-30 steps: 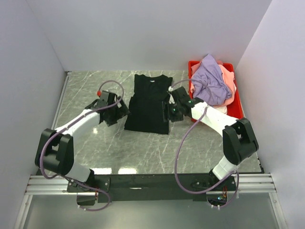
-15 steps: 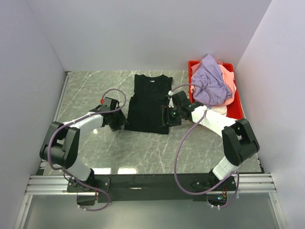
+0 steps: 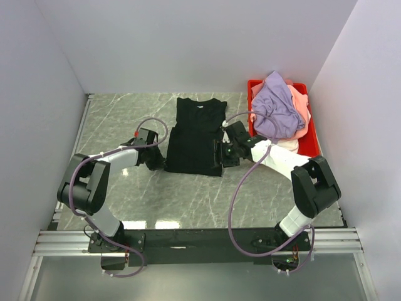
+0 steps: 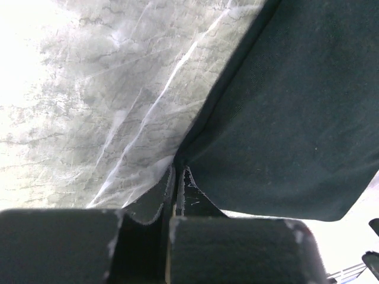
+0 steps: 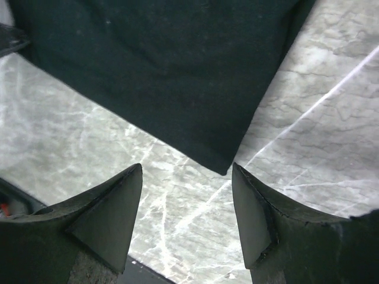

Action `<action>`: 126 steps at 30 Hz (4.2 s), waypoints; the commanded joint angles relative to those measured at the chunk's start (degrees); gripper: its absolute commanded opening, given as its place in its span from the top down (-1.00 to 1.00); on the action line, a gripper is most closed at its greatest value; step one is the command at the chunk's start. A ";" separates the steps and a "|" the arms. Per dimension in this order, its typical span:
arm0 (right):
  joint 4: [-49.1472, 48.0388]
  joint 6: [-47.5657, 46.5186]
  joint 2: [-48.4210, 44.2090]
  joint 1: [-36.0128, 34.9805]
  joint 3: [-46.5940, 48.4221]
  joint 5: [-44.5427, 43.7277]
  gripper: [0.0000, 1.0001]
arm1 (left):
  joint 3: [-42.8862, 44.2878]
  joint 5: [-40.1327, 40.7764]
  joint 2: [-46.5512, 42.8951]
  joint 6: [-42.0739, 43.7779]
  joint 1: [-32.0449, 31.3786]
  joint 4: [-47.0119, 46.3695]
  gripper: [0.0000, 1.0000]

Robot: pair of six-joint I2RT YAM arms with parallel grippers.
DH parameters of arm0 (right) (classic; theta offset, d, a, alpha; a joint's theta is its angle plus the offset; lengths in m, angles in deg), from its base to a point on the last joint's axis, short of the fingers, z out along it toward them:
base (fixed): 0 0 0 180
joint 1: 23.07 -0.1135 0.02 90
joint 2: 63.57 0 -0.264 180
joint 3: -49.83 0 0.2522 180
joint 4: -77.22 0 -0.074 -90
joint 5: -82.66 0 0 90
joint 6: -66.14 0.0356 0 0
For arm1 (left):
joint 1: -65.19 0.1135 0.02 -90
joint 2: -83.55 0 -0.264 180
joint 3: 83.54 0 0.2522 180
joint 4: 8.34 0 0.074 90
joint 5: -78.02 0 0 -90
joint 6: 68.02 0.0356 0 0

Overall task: Fold and stack the t-shirts
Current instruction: Fold the tshirt

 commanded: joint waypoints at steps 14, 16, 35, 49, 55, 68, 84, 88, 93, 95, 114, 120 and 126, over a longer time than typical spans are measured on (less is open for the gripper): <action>2.63 -5.77 5.09 -6.91 1.91 -14.37 -0.28 | -1.99 1.74 -2.99 0.15 -0.04 1.97 0.99; 3.08 -6.56 5.44 -6.91 1.65 -13.75 -0.24 | -1.99 1.83 -2.98 0.06 -0.04 1.98 0.99; 2.19 -9.55 8.96 -7.70 1.56 -9.18 0.90 | -1.99 2.62 -4.29 -0.82 -0.04 3.47 0.99; 11.86 -10.25 -3.60 -14.21 -2.05 4.95 0.99 | -11.48 5.61 -26.96 -5.91 -0.13 11.28 0.99; 18.10 -11.92 -10.63 -16.14 -1.52 14.36 1.00 | -11.58 9.12 -43.30 -7.67 -0.13 20.25 0.99; 16.62 -8.76 -18.37 -18.69 -0.64 29.66 1.00 | -6.13 12.90 -53.79 -8.38 -0.13 25.27 0.99; 14.51 -6.13 -20.40 -6.40 -1.87 28.88 1.00 | 3.10 14.05 -40.87 -5.48 -0.13 13.51 0.99; 13.98 -5.95 -20.40 -2.00 -1.61 29.84 1.00 | 5.90 12.20 -34.04 -4.25 -0.13 9.98 0.99; 12.66 -6.83 -18.91 1.69 0.85 27.64 1.00 | 11.09 13.06 -26.55 -3.11 -0.04 7.52 0.99; 12.13 -6.92 -17.07 2.66 2.25 27.30 1.00 | 12.33 13.69 -23.30 -2.84 -0.04 5.51 0.99; 11.34 -7.79 -0.37 11.01 11.75 23.60 1.00 | 29.46 10.70 2.72 0.14 0.22 4.43 0.99; 11.69 -7.71 5.44 12.24 15.53 23.34 1.00 | 34.38 9.83 9.49 0.94 0.40 4.96 0.99; 11.87 -7.45 9.40 13.12 17.90 23.16 1.00 | 38.69 6.58 16.34 2.25 0.57 4.53 0.99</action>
